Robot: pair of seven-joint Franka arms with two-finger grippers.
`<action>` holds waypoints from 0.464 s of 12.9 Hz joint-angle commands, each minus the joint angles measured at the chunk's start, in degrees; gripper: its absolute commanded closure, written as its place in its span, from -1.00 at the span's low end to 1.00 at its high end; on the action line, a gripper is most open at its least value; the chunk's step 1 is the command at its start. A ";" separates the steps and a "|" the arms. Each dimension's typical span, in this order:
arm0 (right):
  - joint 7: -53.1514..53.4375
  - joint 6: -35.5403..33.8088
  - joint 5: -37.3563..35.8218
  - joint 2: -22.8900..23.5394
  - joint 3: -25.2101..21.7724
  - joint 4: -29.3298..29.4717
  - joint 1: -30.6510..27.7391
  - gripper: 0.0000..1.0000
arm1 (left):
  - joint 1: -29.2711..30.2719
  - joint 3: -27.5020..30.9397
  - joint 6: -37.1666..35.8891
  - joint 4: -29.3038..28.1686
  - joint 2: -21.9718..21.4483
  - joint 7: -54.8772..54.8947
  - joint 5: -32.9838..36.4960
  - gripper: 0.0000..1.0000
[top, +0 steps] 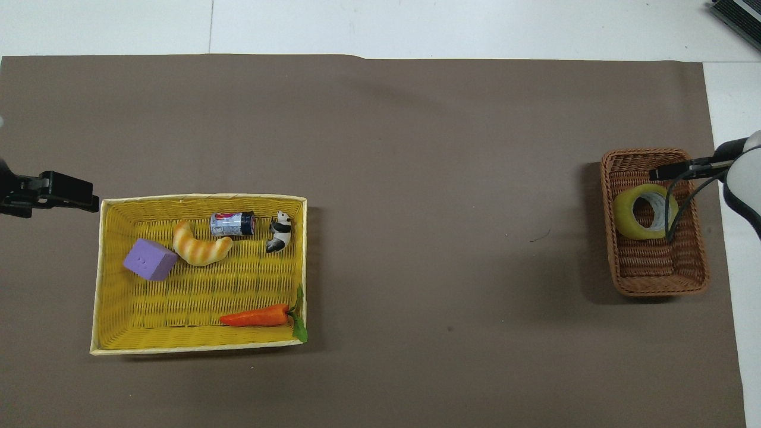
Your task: Move tape to another basket
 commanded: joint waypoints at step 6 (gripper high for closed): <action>24.39 -8.34 -7.72 -8.14 0.26 -1.60 10.90 -1.00 | -1.45 0.43 -4.81 0.58 -3.07 0.63 2.98 -1.00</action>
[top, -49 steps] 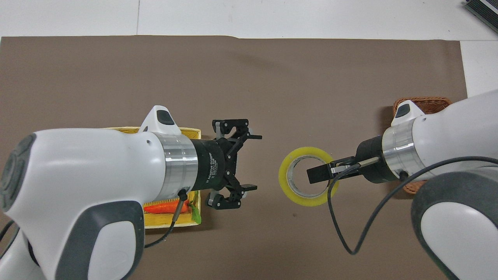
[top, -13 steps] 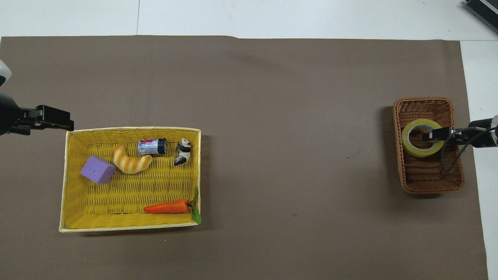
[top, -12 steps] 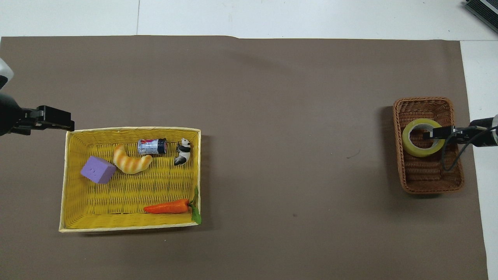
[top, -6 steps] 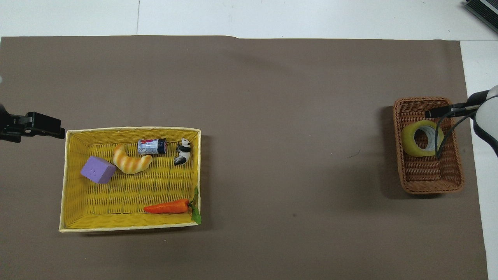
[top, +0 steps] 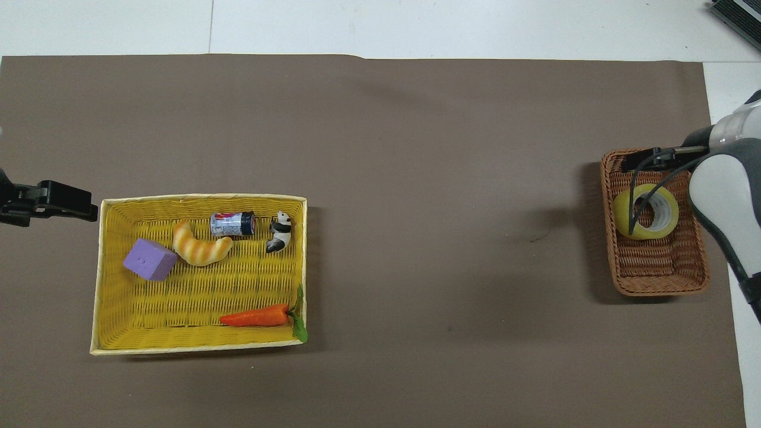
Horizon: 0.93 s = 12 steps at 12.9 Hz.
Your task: Move tape to another basket
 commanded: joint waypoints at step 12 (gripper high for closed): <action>22.74 -24.42 -5.82 -14.54 -0.70 10.54 11.69 -1.00 | -0.40 1.18 -4.87 1.33 -3.62 -3.33 2.58 -1.00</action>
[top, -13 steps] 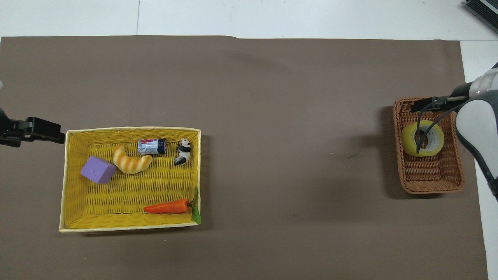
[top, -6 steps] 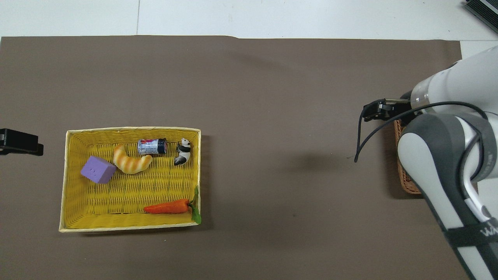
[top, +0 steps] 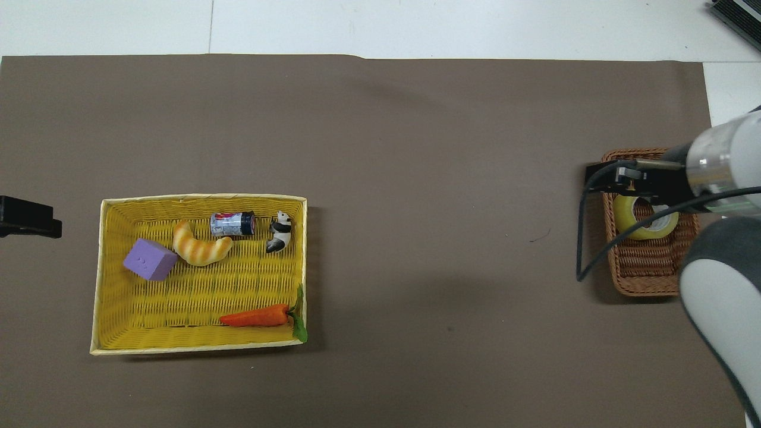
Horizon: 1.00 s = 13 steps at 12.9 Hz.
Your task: Move tape to another basket
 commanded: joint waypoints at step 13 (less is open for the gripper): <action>-9.35 -9.06 -0.55 -3.25 0.00 2.27 -4.84 -1.00 | -0.44 0.29 -0.51 -0.33 -0.41 -0.78 0.91 -1.00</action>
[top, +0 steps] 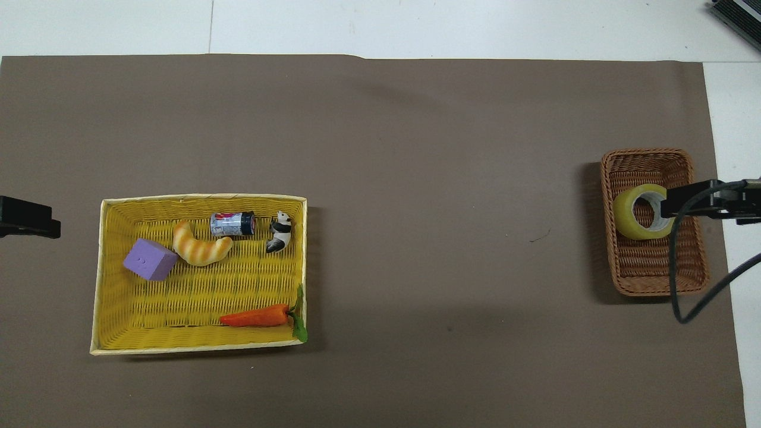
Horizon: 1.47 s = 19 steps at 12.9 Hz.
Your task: Move tape to another basket
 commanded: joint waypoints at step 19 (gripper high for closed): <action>-6.47 1.41 1.30 -3.45 0.04 -5.07 -1.69 -1.00 | -0.44 0.27 -0.54 -0.32 -0.50 -0.68 0.91 -1.00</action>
